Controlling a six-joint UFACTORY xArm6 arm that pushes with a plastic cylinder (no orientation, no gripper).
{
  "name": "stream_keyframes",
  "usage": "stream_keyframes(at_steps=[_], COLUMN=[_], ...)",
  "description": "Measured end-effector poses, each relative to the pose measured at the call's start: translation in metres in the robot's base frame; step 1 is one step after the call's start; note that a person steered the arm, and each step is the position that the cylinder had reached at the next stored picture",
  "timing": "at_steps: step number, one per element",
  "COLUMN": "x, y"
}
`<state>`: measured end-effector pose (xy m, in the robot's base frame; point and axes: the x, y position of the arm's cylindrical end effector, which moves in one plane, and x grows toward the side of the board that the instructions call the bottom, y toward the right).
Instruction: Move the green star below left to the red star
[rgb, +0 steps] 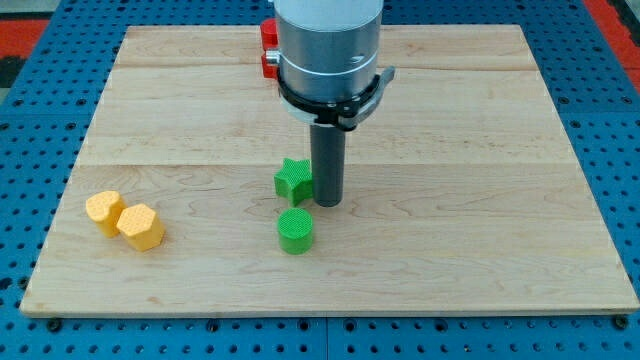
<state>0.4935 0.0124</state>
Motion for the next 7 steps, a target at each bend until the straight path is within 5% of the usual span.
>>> stream_keyframes(at_steps=[2, 5, 6, 7], x=[0.017, -0.114, -0.072, -0.086], y=[-0.055, -0.014, -0.005, -0.039])
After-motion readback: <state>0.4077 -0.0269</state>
